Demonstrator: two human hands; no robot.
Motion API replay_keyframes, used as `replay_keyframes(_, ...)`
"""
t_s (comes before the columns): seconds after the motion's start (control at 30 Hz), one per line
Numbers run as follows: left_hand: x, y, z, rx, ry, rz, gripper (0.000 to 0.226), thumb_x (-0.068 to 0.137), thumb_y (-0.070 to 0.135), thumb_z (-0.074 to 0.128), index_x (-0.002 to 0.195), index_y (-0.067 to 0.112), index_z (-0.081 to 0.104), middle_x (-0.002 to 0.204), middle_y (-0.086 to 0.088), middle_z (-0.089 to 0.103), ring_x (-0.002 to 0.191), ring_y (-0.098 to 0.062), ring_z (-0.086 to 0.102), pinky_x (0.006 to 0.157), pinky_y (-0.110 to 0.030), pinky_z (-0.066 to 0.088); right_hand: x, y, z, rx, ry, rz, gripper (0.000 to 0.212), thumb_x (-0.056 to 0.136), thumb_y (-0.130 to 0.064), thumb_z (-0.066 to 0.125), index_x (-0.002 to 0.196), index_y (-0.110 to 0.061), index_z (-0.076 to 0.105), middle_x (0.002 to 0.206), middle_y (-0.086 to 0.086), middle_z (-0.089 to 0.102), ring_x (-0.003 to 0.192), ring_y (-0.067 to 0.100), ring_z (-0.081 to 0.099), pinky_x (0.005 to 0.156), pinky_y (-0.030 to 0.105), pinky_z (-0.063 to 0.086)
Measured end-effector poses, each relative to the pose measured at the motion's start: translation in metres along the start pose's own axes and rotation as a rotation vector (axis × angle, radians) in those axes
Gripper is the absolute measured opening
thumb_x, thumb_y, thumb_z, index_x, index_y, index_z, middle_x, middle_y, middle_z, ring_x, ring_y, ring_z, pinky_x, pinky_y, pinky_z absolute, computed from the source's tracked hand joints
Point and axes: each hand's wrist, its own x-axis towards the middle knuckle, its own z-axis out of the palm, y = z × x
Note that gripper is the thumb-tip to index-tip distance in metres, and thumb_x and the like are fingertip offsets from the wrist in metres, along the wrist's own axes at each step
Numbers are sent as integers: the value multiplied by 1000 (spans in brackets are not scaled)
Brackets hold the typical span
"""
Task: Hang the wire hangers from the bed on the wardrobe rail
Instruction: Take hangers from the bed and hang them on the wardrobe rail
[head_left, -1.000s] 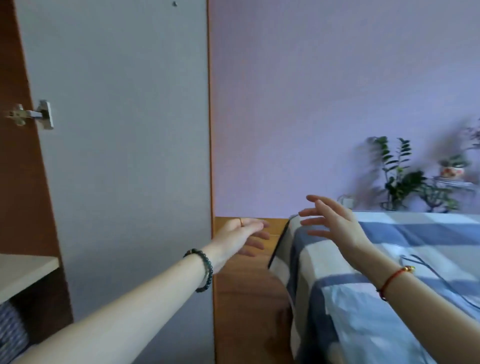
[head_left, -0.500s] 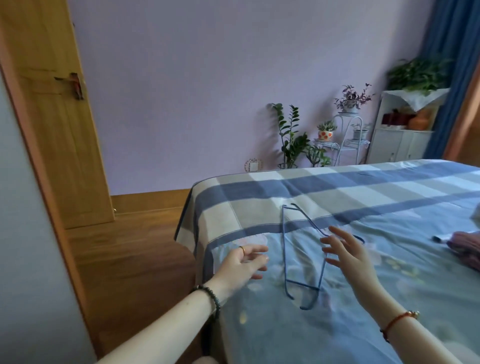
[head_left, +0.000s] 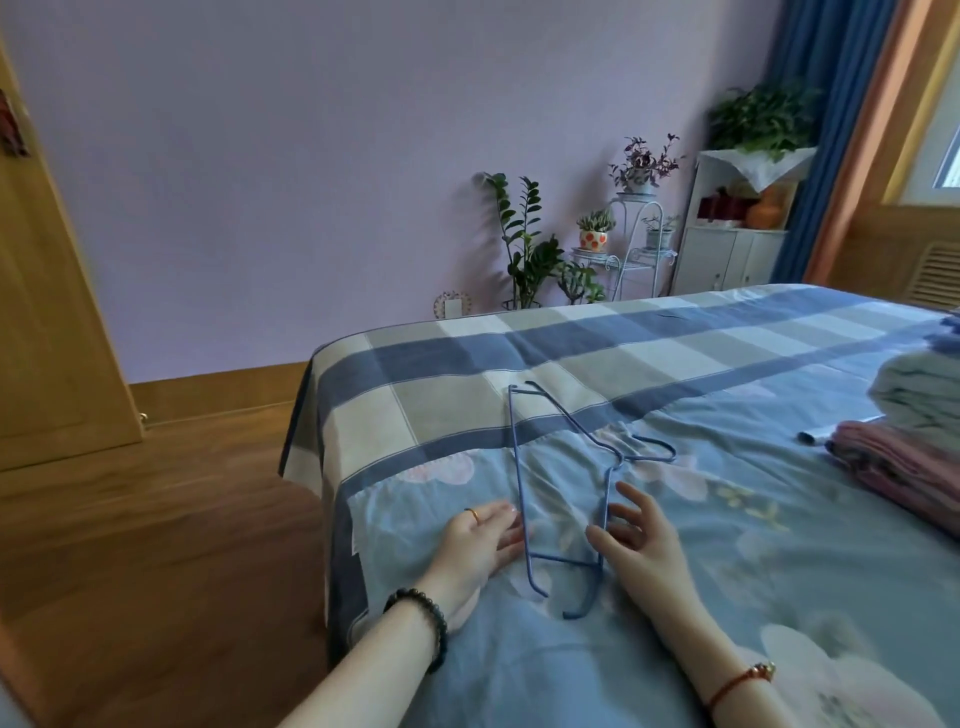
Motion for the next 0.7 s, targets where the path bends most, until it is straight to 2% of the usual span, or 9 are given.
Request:
replay_keyframes(0.07, 4, -4, 3, 45, 5, 13, 12, 93, 0, 47, 103, 0, 52, 81, -9, 61, 52, -3, 64, 54, -13, 53, 1, -1, 0, 6, -14, 17, 58, 76, 15, 60, 127, -7, 43, 88, -4, 55, 64, 11, 57, 53, 9, 49)
replay_keyframes(0.17, 7, -8, 4, 98, 4, 28, 29, 89, -8, 49, 118, -7, 51, 81, -7, 61, 61, -8, 61, 53, -11, 52, 1, -1, 0, 29, -28, 59, 63, 75, 18, 59, 131, -7, 41, 88, -1, 56, 59, 9, 58, 51, 10, 49)
replay_keyframes(0.23, 6, -7, 3, 82, 2, 27, 34, 86, -11, 51, 120, -10, 49, 82, -8, 61, 61, -9, 62, 52, -11, 52, 0, -1, -1, 84, -46, 112, 67, 76, 19, 58, 135, -5, 36, 88, 6, 57, 64, 15, 57, 50, 10, 49)
replay_keyframes(0.3, 2, -5, 2, 47, -13, 27, 36, 85, -13, 52, 121, -9, 49, 82, -9, 61, 52, -3, 64, 51, -11, 51, -3, -3, -2, 129, -60, 158, 70, 76, 17, 59, 138, -1, 31, 93, 15, 60, 67, 17, 57, 51, 9, 49)
replay_keyframes(0.37, -2, -2, 1, 17, -30, 27, 39, 84, -14, 53, 122, -6, 49, 82, -8, 62, 49, -1, 63, 52, -11, 51, -7, -6, -3, 141, -75, 170, 70, 76, 16, 60, 138, 2, 30, 98, 17, 61, 61, 14, 62, 52, 9, 50)
replay_keyframes(0.43, -10, 3, -1, 11, -50, 39, 41, 83, -13, 55, 120, 2, 52, 82, -6, 61, 49, -2, 63, 53, -13, 52, -13, -13, -2, 162, -89, 166, 63, 78, 16, 57, 135, 3, 34, 94, 14, 62, 48, 10, 64, 50, 12, 51)
replay_keyframes(0.5, -19, 10, -3, 27, -66, 65, 37, 82, -11, 57, 111, 11, 56, 83, -5, 60, 49, -5, 62, 53, -18, 54, -19, -23, -1, 164, -105, 140, 55, 80, 15, 55, 131, 1, 41, 89, 9, 63, 43, 10, 62, 47, 16, 51)
replay_keyframes(0.6, -35, 27, -9, 64, -56, 121, 30, 84, -7, 58, 97, 20, 59, 83, -3, 62, 51, -9, 63, 52, -23, 55, -28, -42, 4, 178, -145, 93, 43, 81, 12, 56, 121, -4, 51, 87, 8, 65, 45, 14, 63, 45, 21, 52)
replay_keyframes(0.7, -54, 55, -17, 105, -24, 205, 24, 86, -2, 58, 94, 21, 61, 82, 0, 66, 56, -7, 64, 53, -24, 55, -40, -66, 17, 184, -182, 43, 38, 82, 9, 58, 113, -12, 54, 88, 8, 68, 51, 18, 67, 46, 26, 54)
